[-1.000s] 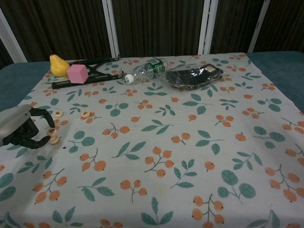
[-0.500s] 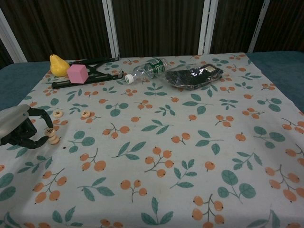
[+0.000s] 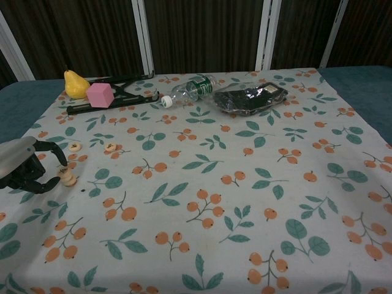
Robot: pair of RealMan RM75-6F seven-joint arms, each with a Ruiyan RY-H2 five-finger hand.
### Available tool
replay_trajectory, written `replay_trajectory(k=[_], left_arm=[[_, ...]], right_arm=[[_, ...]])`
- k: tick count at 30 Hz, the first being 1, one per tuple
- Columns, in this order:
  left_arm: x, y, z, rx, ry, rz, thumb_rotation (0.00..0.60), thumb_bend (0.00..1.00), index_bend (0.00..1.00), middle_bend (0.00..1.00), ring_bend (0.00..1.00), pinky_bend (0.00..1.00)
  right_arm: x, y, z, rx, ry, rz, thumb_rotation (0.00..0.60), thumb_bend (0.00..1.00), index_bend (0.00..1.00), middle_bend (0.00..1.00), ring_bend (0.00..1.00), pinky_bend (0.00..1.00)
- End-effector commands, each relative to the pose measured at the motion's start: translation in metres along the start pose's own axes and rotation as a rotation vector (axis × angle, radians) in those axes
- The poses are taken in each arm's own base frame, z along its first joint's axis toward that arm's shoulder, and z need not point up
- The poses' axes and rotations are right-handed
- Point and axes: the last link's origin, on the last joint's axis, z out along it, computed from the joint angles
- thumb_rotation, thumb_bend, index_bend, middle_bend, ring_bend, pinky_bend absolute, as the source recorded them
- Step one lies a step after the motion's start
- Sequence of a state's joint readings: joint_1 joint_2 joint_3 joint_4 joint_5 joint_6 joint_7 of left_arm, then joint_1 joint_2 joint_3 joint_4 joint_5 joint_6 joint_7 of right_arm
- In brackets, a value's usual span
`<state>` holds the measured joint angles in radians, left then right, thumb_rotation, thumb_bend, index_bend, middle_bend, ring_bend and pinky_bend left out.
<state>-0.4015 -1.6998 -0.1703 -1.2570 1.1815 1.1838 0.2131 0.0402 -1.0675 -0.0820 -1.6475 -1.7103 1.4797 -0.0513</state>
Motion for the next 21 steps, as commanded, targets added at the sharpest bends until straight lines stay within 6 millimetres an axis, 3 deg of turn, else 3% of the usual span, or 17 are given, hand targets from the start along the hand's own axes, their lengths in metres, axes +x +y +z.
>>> replay_trajectory(k=[1, 8, 15, 21], left_arm=[[0.001, 0.0, 0.0, 0.0, 0.001, -0.003, 0.6, 0.41, 0.41, 1.0, 1.0, 1.0], [0.02, 0.009, 0.007, -0.024, 0.056, -0.101, 0.6, 0.4, 0.41, 1.0, 1.0, 1.0], [0.058, 0.017, 0.052, 0.015, 0.12, -0.142, 0.6, 0.4, 0.41, 1.0, 1.0, 1.0], [0.06, 0.019, 0.08, 0.067, 0.066, -0.078, 0.6, 0.4, 0.41, 1.0, 1.0, 1.0]], right_arm=[[0.0, 0.0, 0.0, 0.0, 0.002, 0.001, 0.6, 0.2, 0.0, 0.0, 0.0, 0.06], [0.001, 0.001, -0.001, 0.0, 0.005, 0.005, 0.6, 0.2, 0.0, 0.0, 0.0, 0.06], [0.003, 0.002, -0.002, 0.0, 0.01, 0.012, 0.6, 0.2, 0.0, 0.0, 0.0, 0.06], [0.003, 0.003, -0.001, -0.002, 0.008, 0.01, 0.6, 0.2, 0.0, 0.0, 0.0, 0.06]])
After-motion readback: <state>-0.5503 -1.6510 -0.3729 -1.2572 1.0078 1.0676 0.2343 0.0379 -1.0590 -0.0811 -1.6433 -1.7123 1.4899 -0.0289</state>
